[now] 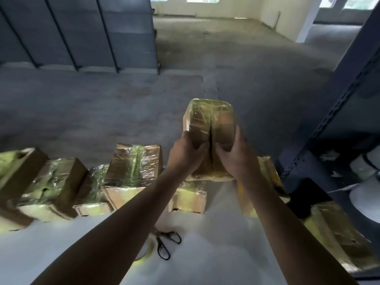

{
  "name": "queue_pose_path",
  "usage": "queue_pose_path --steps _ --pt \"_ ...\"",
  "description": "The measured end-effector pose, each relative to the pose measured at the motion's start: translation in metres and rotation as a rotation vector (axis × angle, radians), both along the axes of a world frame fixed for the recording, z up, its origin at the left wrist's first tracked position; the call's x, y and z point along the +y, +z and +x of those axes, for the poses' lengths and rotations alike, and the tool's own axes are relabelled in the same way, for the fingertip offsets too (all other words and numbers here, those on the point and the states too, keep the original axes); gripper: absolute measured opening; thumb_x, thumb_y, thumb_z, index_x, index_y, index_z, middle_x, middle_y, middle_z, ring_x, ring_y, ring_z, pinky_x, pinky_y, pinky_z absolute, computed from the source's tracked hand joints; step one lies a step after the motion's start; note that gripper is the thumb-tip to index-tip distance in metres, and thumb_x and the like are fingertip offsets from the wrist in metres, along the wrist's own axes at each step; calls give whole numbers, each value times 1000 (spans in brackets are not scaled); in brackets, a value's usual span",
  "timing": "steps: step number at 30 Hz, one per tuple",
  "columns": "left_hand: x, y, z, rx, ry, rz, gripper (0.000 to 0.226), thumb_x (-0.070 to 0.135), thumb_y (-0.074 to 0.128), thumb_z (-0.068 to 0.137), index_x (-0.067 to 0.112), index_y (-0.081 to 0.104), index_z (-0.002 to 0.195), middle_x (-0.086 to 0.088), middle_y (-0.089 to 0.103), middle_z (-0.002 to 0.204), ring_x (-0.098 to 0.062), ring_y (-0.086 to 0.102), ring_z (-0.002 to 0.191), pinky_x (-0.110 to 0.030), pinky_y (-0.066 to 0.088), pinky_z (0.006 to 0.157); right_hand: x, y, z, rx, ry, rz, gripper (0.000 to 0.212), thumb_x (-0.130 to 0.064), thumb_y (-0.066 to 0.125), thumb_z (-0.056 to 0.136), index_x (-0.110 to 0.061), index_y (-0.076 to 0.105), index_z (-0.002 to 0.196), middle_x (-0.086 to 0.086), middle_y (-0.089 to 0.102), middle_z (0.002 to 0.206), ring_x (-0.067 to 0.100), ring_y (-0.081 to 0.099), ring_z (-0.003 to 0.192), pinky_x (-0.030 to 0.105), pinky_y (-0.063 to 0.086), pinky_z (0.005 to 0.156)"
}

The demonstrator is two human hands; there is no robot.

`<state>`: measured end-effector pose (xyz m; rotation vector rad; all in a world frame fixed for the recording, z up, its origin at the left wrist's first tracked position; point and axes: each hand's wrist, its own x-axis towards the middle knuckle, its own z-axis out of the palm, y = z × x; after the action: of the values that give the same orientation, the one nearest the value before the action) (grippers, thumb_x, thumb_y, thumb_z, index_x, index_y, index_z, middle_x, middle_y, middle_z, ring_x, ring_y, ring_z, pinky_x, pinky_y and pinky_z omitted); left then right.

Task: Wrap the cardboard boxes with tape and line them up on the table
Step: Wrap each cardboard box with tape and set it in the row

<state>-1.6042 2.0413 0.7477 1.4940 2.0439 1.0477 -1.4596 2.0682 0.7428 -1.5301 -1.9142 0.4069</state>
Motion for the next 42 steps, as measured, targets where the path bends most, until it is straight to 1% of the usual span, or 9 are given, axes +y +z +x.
queue_pose_path --steps 4,13,16,21,26,29,35,39,42 --pt "-24 17 -17 51 49 6 41 37 48 97 3 51 120 -21 64 114 -40 60 103 -40 49 82 -9 22 -39 -119 12 -13 98 -56 60 85 -13 5 154 18 39 141 36 49 120 37 40 83" --pt "-87 22 -108 1 38 -66 40 37 45 97 -1 61 97 -23 67 94 -40 64 86 -37 52 72 -37 52 -112 -337 206 -121 93 -53 67 78 -12 25 149 14 45 137 34 48 122 38 42 92" --pt "-108 19 -152 43 73 -31 49 50 59 87 6 54 109 -12 65 104 -31 63 93 -34 47 70 -54 55 -144 -353 251 -125 81 -48 71 72 -17 37 140 9 52 129 30 53 115 37 46 88" --pt "-134 5 -250 29 -9 84 70 49 73 78 19 45 134 0 45 125 -20 43 116 -28 39 90 -93 47 -198 -387 464 -310 47 -38 70 71 -36 55 115 -14 66 93 6 63 81 34 56 76" --pt "-163 -27 -310 -225 -243 -113 36 33 84 71 31 58 96 15 63 85 1 61 74 -7 44 54 -119 16 -245 -440 598 -437 39 -34 72 75 -34 58 112 -14 66 97 4 64 84 34 56 77" --pt "-187 -60 -325 -326 -187 -146 36 22 85 71 25 61 98 7 67 88 -5 65 77 -16 50 61 -130 -7 -260 -431 710 -532 57 -40 75 78 -38 51 129 -18 61 113 0 59 97 21 49 79" --pt "-232 -111 -321 -328 14 -217 48 21 79 78 15 55 119 1 66 97 -18 66 86 -35 57 72 -142 -64 -268 -407 798 -678 85 -41 76 80 -39 27 150 -10 46 145 11 48 123 34 43 101" --pt "-250 -131 -319 -230 119 -234 48 27 76 81 11 53 120 2 63 96 -21 62 86 -35 53 74 -144 -98 -271 -339 738 -786 63 -53 55 91 -39 32 148 -9 42 148 14 44 130 29 41 98" --pt "-259 -139 -320 -245 207 -263 44 29 73 83 8 54 118 -2 63 95 -24 61 85 -39 54 77 -144 -114 -284 -351 733 -677 50 -46 56 94 -30 48 141 -5 58 131 14 56 115 26 47 85"
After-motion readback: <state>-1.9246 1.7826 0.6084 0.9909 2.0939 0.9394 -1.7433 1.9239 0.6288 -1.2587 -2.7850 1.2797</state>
